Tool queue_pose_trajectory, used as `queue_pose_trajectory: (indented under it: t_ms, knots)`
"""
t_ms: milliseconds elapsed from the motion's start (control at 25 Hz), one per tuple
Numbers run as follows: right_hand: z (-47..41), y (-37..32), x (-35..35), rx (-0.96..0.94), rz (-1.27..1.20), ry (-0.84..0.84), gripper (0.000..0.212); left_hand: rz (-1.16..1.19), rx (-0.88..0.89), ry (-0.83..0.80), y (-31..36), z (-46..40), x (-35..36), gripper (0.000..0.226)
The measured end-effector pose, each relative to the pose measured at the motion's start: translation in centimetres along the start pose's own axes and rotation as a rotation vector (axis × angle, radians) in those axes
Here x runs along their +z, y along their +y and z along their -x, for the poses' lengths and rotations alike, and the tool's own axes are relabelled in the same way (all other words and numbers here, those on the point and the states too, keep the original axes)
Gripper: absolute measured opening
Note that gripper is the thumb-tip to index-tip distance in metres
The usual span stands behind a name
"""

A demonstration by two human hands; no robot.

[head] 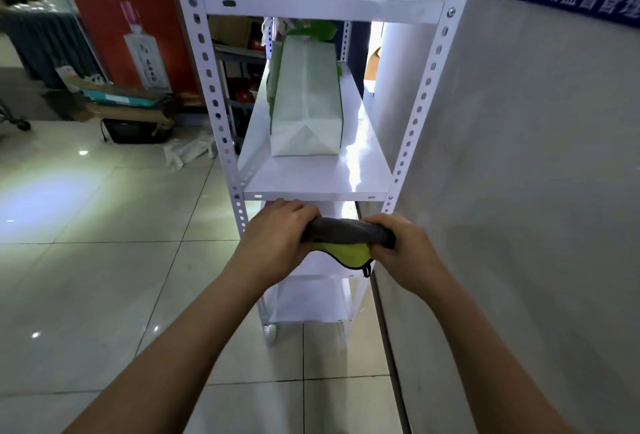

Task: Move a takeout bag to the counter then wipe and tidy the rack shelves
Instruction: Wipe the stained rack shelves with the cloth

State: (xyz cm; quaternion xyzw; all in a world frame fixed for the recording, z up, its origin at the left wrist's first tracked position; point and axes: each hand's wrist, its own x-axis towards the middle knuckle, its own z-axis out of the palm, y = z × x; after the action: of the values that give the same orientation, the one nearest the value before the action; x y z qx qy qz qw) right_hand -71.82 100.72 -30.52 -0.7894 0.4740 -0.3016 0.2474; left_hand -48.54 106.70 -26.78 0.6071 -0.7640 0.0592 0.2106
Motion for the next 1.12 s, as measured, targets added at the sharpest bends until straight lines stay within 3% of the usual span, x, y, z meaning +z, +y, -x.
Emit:
queue_pose_trajectory:
  t_ms: [160, 320, 480, 600, 760, 960, 1120]
  knots:
    - [-3.9, -0.1, -0.4, -0.029, -0.050, 0.090, 0.044, -0.026, -0.043, 0.001, -1.4, -3.7, 0.3, 0.022]
    - [-9.3, -0.5, -1.0, -0.108, -0.043, 0.316, 0.044, -0.003, -0.119, 0.031, -2.1, -8.7, 0.8, 0.024]
    - [-13.7, 0.3, -0.3, -0.231, -0.032, 0.467, 0.047, 0.083, -0.154, 0.212, -3.2, -12.9, 2.7, 0.037]
    - [-14.6, 3.0, 1.7, -0.198, 0.089, 0.359, 0.049, 0.133, -0.165, 0.186, -4.2, -13.4, 6.1, 0.038]
    - [-13.2, 6.7, 5.2, 0.039, 0.275, 0.093, 0.049, 0.141, -0.231, -0.096, -5.0, -10.7, 12.1, 0.038]
    - [-14.6, 7.5, 5.9, -0.011, 0.444, 0.040, 0.062, 0.104, -0.251, -0.095, -6.2, -11.5, 13.9, 0.032]
    - [-17.7, 7.4, 5.1, -0.009, 0.568, 0.006, 0.058, 0.067, -0.225, -0.098, -6.3, -13.6, 14.5, 0.030]
